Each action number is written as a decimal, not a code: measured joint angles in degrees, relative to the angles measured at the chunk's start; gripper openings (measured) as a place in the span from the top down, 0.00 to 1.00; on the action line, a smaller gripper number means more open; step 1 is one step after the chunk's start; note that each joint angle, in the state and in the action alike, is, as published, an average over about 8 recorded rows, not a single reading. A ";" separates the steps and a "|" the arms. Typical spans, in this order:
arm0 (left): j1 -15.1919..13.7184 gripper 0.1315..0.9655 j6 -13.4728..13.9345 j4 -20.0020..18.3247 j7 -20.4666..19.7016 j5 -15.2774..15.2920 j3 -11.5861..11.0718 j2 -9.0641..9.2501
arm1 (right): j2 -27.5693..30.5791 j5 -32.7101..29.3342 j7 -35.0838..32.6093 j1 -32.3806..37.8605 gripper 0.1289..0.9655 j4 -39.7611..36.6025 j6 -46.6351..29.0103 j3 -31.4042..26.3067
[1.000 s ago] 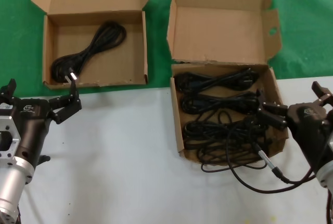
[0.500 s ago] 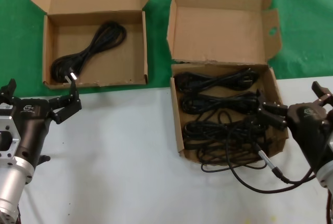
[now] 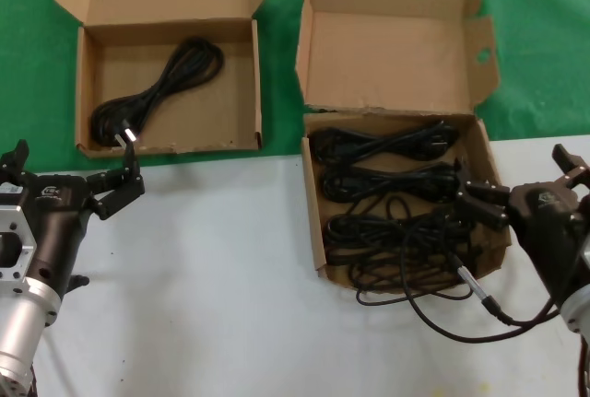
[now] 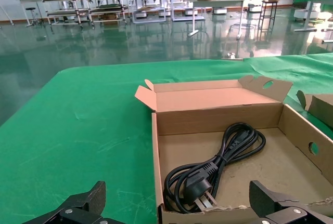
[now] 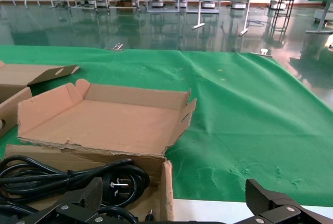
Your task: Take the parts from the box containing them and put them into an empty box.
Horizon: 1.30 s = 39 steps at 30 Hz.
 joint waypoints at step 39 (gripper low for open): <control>0.00 0.00 0.00 0.00 0.00 0.00 0.00 0.00 | 0.00 0.00 0.00 0.00 0.00 0.00 0.00 0.00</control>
